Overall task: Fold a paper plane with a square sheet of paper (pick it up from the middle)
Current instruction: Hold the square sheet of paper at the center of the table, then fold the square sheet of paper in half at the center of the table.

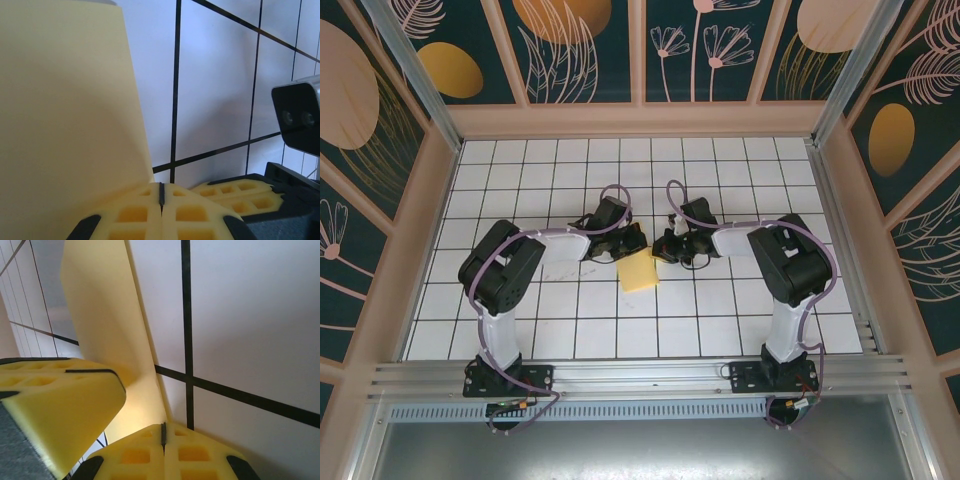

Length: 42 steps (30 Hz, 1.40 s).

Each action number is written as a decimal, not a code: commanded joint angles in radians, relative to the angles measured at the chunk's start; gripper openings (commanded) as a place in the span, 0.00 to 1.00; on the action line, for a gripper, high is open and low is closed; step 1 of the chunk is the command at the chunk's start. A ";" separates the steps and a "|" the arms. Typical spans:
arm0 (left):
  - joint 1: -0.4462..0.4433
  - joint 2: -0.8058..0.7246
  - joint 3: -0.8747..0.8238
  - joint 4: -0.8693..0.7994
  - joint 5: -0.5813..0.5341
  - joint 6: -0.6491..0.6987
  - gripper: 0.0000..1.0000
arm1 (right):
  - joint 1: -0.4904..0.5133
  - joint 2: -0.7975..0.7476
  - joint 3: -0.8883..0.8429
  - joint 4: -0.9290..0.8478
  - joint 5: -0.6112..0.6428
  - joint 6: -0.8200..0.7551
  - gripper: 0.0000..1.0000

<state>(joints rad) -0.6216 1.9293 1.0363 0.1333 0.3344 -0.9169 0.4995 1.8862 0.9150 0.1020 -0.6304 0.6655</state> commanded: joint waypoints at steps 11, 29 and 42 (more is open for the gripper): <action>0.005 0.042 0.028 -0.029 0.012 0.030 0.00 | 0.030 -0.045 -0.014 0.024 -0.028 0.041 0.00; 0.006 0.043 0.030 -0.031 0.009 0.039 0.00 | 0.040 0.009 -0.016 -0.008 0.005 0.039 0.00; 0.005 0.052 -0.019 -0.049 -0.026 0.023 0.00 | 0.060 -0.028 -0.011 -0.079 0.052 -0.024 0.00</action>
<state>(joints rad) -0.6216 1.9610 1.0405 0.1184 0.3321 -0.8982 0.5362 1.8832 0.9115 0.0837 -0.6098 0.6704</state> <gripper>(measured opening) 0.068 0.064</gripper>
